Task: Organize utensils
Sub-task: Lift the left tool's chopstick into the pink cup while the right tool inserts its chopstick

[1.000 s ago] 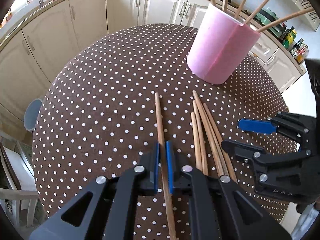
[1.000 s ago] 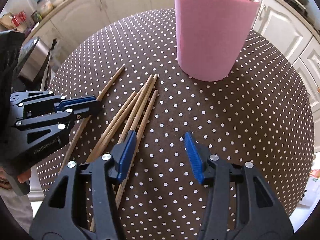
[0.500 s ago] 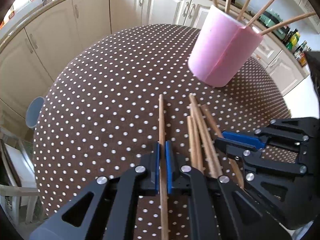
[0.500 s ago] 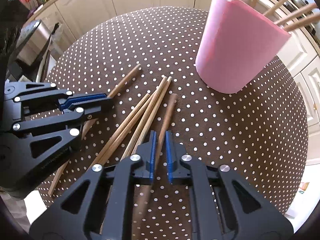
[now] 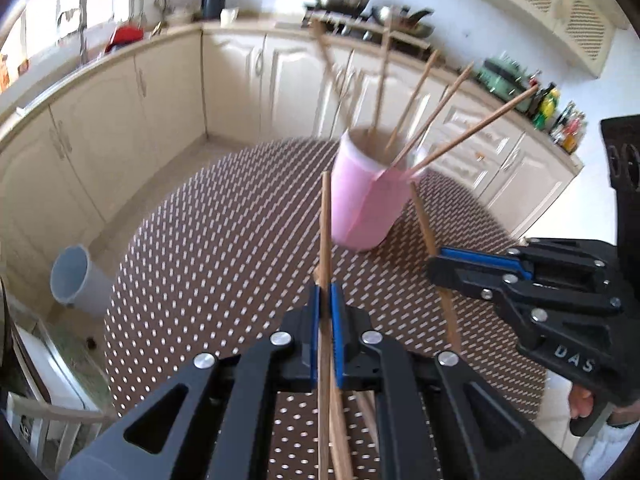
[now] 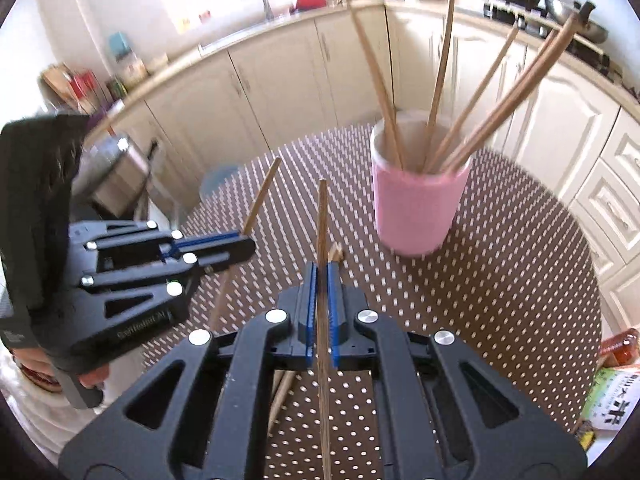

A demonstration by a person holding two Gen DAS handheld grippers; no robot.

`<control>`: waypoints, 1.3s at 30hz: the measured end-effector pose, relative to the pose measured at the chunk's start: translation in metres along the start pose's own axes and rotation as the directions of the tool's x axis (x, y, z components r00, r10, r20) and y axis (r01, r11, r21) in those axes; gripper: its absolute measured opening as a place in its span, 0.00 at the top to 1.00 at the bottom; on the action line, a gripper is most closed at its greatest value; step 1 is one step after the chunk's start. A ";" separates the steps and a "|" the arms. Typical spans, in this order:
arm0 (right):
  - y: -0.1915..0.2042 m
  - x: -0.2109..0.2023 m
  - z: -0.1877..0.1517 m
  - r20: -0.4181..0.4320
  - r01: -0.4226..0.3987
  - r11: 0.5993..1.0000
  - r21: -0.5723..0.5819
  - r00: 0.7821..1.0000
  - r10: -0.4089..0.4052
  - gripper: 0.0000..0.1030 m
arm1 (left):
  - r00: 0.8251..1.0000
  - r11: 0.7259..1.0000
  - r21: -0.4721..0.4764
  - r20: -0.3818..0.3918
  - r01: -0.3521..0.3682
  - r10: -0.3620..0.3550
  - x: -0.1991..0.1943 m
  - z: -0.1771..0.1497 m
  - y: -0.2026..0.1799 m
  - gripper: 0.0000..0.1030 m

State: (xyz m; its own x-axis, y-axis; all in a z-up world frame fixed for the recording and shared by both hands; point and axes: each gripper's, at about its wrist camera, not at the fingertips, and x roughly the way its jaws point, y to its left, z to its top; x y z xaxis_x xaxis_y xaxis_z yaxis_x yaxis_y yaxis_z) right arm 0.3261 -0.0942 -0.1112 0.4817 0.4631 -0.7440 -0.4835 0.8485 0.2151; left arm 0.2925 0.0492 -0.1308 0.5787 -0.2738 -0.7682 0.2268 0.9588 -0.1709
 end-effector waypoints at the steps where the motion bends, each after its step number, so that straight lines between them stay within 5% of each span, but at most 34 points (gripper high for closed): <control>1: 0.001 -0.010 0.002 0.031 -0.005 1.000 0.001 1.000 0.005 0.94 | 1.000 1.000 0.014 0.025 -0.001 0.000 -0.011 0.003 -0.006 0.94; 14: 0.005 -0.087 0.010 0.276 -0.001 0.999 -0.037 0.961 0.012 0.94 | 0.965 0.990 0.136 0.262 -0.023 -0.014 -0.090 0.020 -0.069 0.94; 24: -0.004 -0.122 0.027 0.409 0.048 0.999 -0.025 0.912 -0.034 0.94 | 0.930 0.994 0.106 0.367 -0.027 -0.013 -0.107 0.058 -0.072 0.94; 39: -0.008 -0.156 0.055 0.610 0.164 0.986 0.005 0.781 -0.133 0.94 | 0.837 0.998 0.053 0.545 0.024 -0.049 -0.116 0.110 -0.077 0.94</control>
State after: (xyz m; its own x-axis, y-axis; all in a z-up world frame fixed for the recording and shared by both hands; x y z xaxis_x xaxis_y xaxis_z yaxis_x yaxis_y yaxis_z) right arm 0.2949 -0.1587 0.0375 0.8862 0.4055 -0.2242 -0.3947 0.9141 0.0931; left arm 0.2940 -0.0013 0.0394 0.9003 -0.3169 -0.2983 0.2815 0.9468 -0.1562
